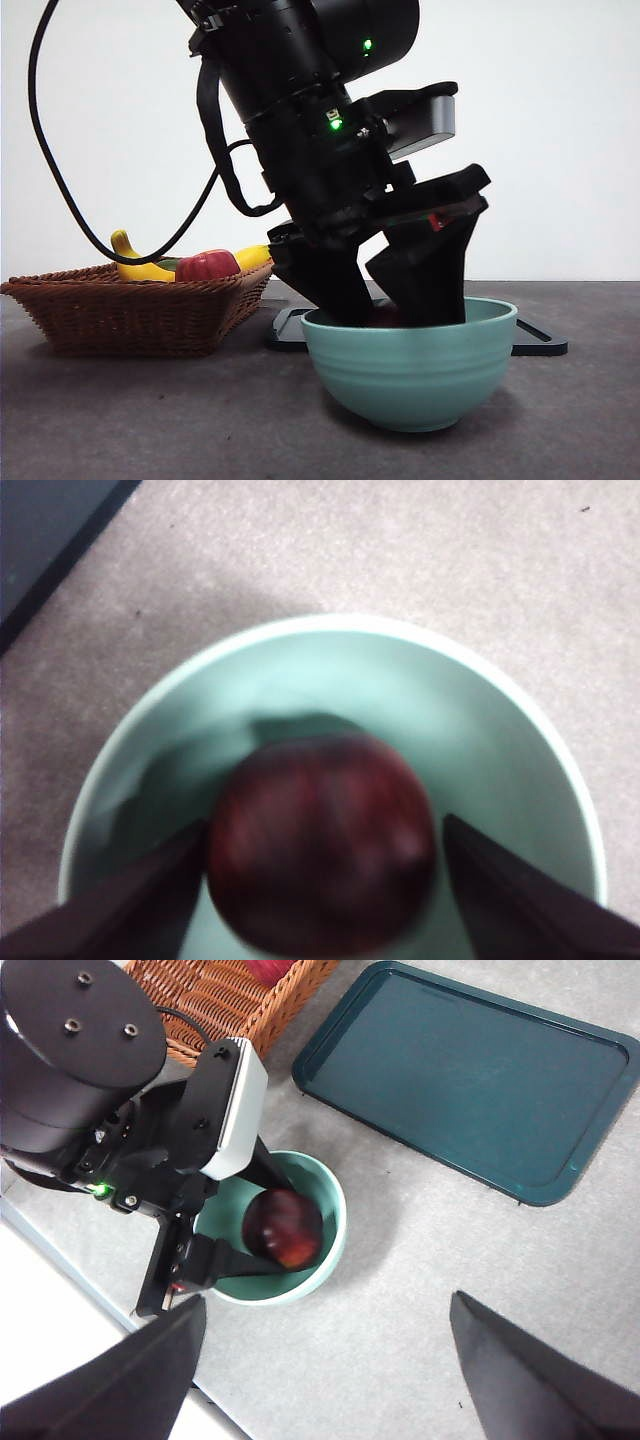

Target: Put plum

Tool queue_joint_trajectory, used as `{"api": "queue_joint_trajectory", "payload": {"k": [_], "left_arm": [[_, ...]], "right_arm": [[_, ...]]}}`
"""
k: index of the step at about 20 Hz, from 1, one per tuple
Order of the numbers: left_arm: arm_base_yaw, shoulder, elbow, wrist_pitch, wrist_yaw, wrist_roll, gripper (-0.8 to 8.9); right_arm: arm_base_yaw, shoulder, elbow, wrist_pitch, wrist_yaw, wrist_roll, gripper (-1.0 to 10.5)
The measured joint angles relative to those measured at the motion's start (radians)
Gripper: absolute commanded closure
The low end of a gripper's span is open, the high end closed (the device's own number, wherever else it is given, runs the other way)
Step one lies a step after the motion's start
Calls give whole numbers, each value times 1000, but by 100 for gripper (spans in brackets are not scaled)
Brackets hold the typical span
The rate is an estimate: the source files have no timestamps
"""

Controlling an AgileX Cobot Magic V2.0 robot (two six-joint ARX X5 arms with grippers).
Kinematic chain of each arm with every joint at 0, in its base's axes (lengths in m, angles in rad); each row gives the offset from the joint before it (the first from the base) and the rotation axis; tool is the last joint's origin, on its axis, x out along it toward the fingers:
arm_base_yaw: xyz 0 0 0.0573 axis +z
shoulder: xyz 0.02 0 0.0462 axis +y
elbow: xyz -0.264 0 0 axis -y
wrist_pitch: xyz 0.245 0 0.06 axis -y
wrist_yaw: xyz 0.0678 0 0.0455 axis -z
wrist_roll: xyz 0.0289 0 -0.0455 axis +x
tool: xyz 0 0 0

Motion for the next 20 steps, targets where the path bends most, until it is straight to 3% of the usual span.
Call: {"api": "queue_joint_trajectory", "payload": {"k": [12, 20], "left_arm": [[5, -69, 199, -161, 0, -2, 407], [231, -458, 206, -246, 0, -24, 408]], "right_arm": [[0, 0, 0, -3, 1, 0, 556], [0, 0, 0, -3, 1, 0, 556]]}}
